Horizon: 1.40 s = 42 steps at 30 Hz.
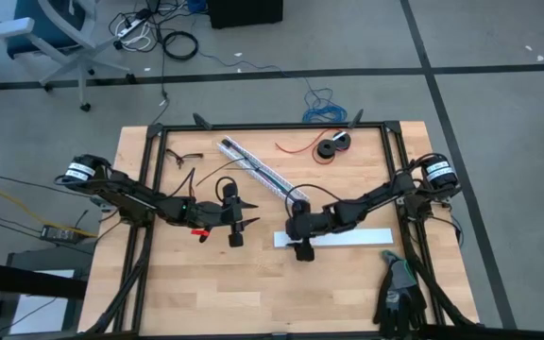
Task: Ziptie cables
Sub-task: Close the white cable duct
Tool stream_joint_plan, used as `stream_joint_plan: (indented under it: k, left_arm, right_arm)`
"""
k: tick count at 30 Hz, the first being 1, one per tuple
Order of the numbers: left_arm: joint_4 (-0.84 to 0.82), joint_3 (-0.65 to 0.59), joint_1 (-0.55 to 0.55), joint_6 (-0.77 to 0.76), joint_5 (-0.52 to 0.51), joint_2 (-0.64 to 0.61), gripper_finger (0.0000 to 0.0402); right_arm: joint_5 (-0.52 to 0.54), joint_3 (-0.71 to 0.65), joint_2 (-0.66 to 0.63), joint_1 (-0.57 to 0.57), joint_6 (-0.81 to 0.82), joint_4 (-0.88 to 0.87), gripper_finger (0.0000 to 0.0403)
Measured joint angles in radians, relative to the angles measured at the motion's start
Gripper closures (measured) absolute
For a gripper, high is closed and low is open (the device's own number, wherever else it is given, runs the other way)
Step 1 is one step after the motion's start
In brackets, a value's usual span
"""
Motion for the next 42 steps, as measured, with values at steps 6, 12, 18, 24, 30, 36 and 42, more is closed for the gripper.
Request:
stream_joint_plan:
  k: [6,12,18,24,30,36,42]
  left_arm:
    - [0.002,0.000,0.000,0.000,0.000,0.000,0.0229]
    - [0.007,0.000,0.001,0.000,0.000,0.000,0.0229]
    - [0.018,0.001,0.002,-0.006,-0.001,0.000,0.0229]
    - [0.017,0.000,0.002,-0.003,-0.002,0.000,0.0229]
    - [0.019,0.000,0.002,-0.002,-0.002,0.000,0.0229]
    - [0.019,0.000,0.002,-0.001,-0.002,0.000,0.0229]
    - [0.019,0.000,0.002,0.018,-0.002,0.000,0.0229]
  right_arm:
    - [-0.060,0.000,0.000,-0.014,0.007,0.000,0.0095]
    - [-0.071,0.001,0.024,-0.005,0.005,-0.014,0.0095]
    - [-0.038,0.006,0.100,0.002,0.006,0.028,0.0095]
    - [-0.014,0.005,0.109,0.008,0.048,0.036,0.0096]
    - [-0.015,0.004,0.111,0.008,0.052,0.042,0.0097]
    - [-0.016,0.003,0.111,0.008,0.052,0.041,0.0111]
    - [-0.018,0.002,0.112,0.008,0.056,0.039,0.0183]
